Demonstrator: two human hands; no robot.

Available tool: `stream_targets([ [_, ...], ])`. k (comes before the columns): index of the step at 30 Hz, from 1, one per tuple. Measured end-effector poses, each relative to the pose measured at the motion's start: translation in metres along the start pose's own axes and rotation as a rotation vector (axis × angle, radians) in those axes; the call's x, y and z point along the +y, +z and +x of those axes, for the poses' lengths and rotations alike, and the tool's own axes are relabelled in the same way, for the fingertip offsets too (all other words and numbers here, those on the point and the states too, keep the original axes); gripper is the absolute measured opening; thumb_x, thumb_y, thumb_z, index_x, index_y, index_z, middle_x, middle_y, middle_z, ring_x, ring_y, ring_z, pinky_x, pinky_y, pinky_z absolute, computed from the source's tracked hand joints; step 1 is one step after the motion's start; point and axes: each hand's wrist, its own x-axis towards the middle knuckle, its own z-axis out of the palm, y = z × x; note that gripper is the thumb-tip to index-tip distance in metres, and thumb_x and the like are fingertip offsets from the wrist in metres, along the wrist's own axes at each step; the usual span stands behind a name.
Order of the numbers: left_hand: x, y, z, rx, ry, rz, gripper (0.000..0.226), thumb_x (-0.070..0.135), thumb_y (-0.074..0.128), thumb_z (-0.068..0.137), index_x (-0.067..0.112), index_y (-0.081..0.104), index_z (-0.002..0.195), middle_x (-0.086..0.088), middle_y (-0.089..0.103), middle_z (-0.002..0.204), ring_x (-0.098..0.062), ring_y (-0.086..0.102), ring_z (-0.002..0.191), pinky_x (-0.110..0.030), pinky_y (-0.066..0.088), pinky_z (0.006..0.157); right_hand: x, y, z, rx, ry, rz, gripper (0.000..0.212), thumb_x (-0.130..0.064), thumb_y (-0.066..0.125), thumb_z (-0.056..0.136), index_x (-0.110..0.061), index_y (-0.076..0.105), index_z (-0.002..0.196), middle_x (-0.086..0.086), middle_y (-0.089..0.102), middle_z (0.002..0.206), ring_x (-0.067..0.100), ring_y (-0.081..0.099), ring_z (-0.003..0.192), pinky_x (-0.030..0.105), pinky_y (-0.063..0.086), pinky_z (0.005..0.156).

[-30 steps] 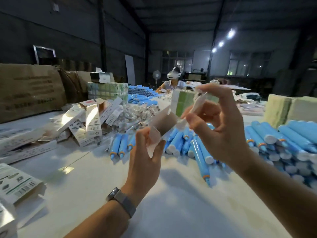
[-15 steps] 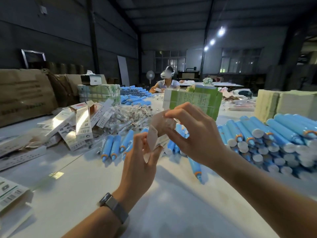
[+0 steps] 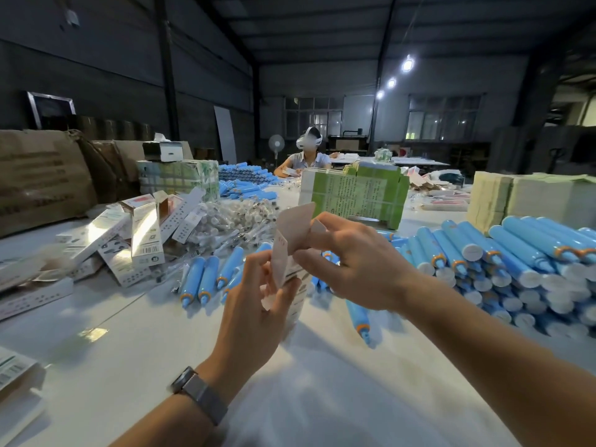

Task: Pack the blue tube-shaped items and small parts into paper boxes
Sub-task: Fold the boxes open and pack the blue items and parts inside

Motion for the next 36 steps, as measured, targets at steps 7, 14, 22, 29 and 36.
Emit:
stream_targets([
  [7, -0.001, -0.002, 0.007, -0.040, -0.073, -0.214, 0.026, 0.046, 0.064, 0.081, 0.053, 0.049, 0.101, 0.007, 0.075, 0.102, -0.016, 0.072, 0.092, -0.041, 0.059, 0.074, 0.002, 0.018, -0.001, 0.233, -0.004, 0.270, 0.034, -0.027, 0.069, 0.089, -0.031, 0.049, 0.116, -0.023, 0.058, 0.092, 0.002, 0.061, 0.075, 0.032, 0.051, 0.061],
  [14, 0.006, -0.006, 0.013, -0.092, -0.046, -0.300, 0.060, 0.024, 0.065, 0.088, 0.062, 0.035, 0.124, 0.018, 0.071, 0.113, -0.017, 0.073, 0.098, -0.027, 0.060, 0.074, 0.002, 0.028, -0.001, 0.299, 0.112, 0.521, 0.051, -0.027, 0.074, 0.086, -0.042, 0.036, 0.115, -0.011, 0.066, 0.101, 0.007, 0.062, 0.076, 0.038, 0.056, 0.067],
  [22, 0.013, -0.014, 0.017, -0.128, -0.015, -0.246, 0.057, 0.027, 0.068, 0.090, 0.068, 0.043, 0.121, 0.007, 0.072, 0.105, -0.022, 0.072, 0.079, -0.035, 0.062, 0.069, -0.001, 0.033, -0.003, 0.326, 0.126, 0.588, 0.046, -0.020, 0.073, 0.087, -0.046, 0.041, 0.106, -0.009, 0.068, 0.100, 0.014, 0.063, 0.080, 0.040, 0.055, 0.069],
  [29, 0.012, -0.019, 0.018, -0.179, -0.052, -0.316, 0.046, 0.039, 0.065, 0.084, 0.053, 0.047, 0.125, -0.003, 0.070, 0.111, -0.033, 0.072, 0.084, -0.054, 0.061, 0.072, 0.001, 0.038, -0.002, 0.325, 0.116, 0.671, 0.043, -0.023, 0.075, 0.085, -0.051, 0.051, 0.108, -0.013, 0.066, 0.101, 0.009, 0.061, 0.080, 0.026, 0.053, 0.065],
  [36, 0.009, -0.018, 0.017, -0.201, -0.019, -0.331, 0.045, 0.036, 0.064, 0.087, 0.048, 0.047, 0.127, -0.004, 0.069, 0.110, -0.033, 0.071, 0.083, -0.050, 0.062, 0.072, 0.003, 0.039, -0.002, 0.310, 0.108, 0.706, 0.021, -0.026, 0.070, 0.082, -0.039, 0.062, 0.097, -0.006, 0.067, 0.095, 0.007, 0.059, 0.081, 0.022, 0.049, 0.067],
])
